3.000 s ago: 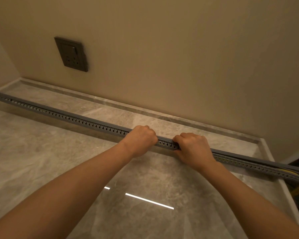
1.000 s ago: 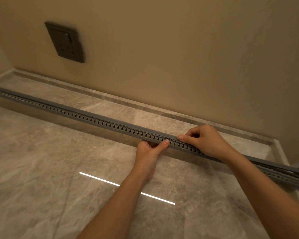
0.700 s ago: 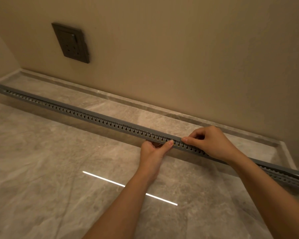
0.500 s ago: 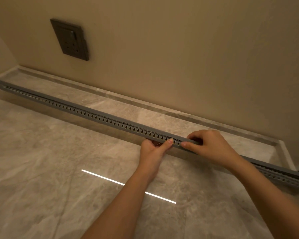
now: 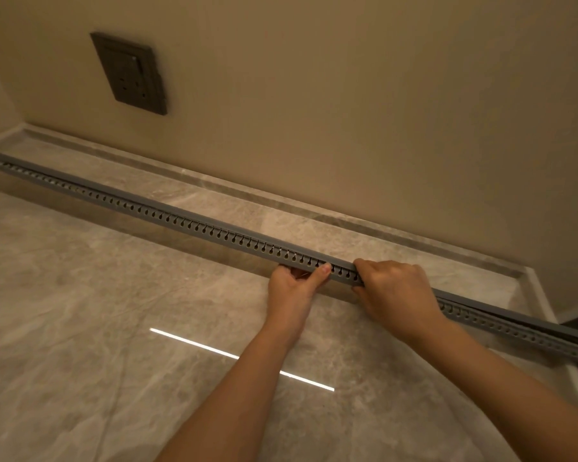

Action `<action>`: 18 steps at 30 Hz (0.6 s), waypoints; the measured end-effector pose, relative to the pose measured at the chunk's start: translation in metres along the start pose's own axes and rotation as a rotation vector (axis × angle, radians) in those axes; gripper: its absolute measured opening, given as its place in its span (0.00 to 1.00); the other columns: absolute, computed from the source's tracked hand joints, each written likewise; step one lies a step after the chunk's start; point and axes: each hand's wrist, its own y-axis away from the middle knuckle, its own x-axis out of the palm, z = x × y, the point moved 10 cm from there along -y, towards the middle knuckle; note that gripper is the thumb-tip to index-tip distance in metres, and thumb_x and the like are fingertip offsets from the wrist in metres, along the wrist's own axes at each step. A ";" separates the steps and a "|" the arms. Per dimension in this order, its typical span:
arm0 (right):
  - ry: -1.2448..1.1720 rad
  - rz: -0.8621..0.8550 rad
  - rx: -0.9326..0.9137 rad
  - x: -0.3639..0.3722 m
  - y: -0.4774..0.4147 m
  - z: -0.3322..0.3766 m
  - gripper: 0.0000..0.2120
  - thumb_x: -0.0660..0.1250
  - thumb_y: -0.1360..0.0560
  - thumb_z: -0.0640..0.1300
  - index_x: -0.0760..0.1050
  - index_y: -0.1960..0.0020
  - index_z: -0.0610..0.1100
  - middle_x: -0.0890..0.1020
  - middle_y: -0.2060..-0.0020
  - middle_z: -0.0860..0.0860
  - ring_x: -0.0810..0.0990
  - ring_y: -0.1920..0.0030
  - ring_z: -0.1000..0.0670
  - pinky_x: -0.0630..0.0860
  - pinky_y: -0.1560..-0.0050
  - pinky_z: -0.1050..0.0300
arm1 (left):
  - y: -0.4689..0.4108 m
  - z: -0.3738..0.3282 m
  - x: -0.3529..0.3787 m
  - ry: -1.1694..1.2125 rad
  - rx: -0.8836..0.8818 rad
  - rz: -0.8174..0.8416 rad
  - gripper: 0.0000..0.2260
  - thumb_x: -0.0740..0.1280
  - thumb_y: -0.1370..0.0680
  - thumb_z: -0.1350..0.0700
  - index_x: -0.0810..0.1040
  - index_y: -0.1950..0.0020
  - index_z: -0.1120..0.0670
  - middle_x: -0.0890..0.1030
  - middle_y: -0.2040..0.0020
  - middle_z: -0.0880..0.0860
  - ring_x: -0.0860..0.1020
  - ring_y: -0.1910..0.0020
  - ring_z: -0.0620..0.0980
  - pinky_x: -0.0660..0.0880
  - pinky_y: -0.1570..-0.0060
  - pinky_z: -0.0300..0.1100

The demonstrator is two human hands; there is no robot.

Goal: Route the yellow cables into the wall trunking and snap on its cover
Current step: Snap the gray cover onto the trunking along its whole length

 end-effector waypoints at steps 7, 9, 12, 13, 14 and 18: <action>0.020 -0.271 -0.012 -0.018 0.009 0.000 0.14 0.80 0.44 0.38 0.80 0.61 0.39 0.80 0.74 0.48 0.77 0.78 0.47 0.67 0.80 0.61 | 0.001 -0.007 0.008 0.013 0.027 0.053 0.07 0.71 0.27 0.64 0.79 0.50 0.63 0.84 0.56 0.56 0.83 0.53 0.50 0.79 0.50 0.41; -0.012 -0.341 -0.010 -0.015 0.016 0.001 0.13 0.79 0.41 0.37 0.81 0.58 0.38 0.82 0.71 0.47 0.79 0.75 0.48 0.70 0.78 0.62 | 0.001 -0.005 0.007 0.016 -0.003 0.055 0.05 0.70 0.27 0.65 0.79 0.51 0.62 0.83 0.56 0.56 0.83 0.53 0.51 0.79 0.51 0.42; -0.029 -0.424 -0.002 -0.011 0.026 0.002 0.13 0.79 0.37 0.38 0.82 0.55 0.38 0.84 0.66 0.46 0.82 0.69 0.48 0.76 0.72 0.61 | 0.004 0.001 0.008 0.060 -0.102 0.032 0.07 0.68 0.25 0.64 0.76 0.50 0.66 0.81 0.55 0.60 0.83 0.54 0.53 0.81 0.54 0.44; -0.036 -0.444 0.006 -0.010 0.029 0.001 0.14 0.79 0.37 0.39 0.82 0.53 0.38 0.85 0.64 0.46 0.83 0.67 0.48 0.77 0.69 0.60 | 0.006 0.003 0.010 0.065 -0.150 0.009 0.08 0.68 0.25 0.62 0.76 0.50 0.65 0.81 0.55 0.61 0.83 0.55 0.54 0.81 0.56 0.45; -0.042 -0.463 0.013 -0.009 0.031 0.000 0.15 0.79 0.37 0.39 0.82 0.53 0.37 0.85 0.62 0.45 0.84 0.65 0.48 0.78 0.66 0.60 | 0.010 0.007 0.012 0.042 -0.203 -0.018 0.09 0.69 0.25 0.59 0.76 0.51 0.64 0.82 0.56 0.61 0.83 0.57 0.55 0.82 0.58 0.45; -0.061 -0.513 0.014 -0.005 0.035 -0.001 0.15 0.78 0.37 0.38 0.82 0.51 0.38 0.85 0.60 0.46 0.83 0.62 0.48 0.78 0.62 0.60 | 0.022 0.016 0.016 -0.246 -0.365 -0.108 0.20 0.70 0.28 0.43 0.78 0.61 0.62 0.80 0.71 0.57 0.78 0.76 0.50 0.77 0.75 0.38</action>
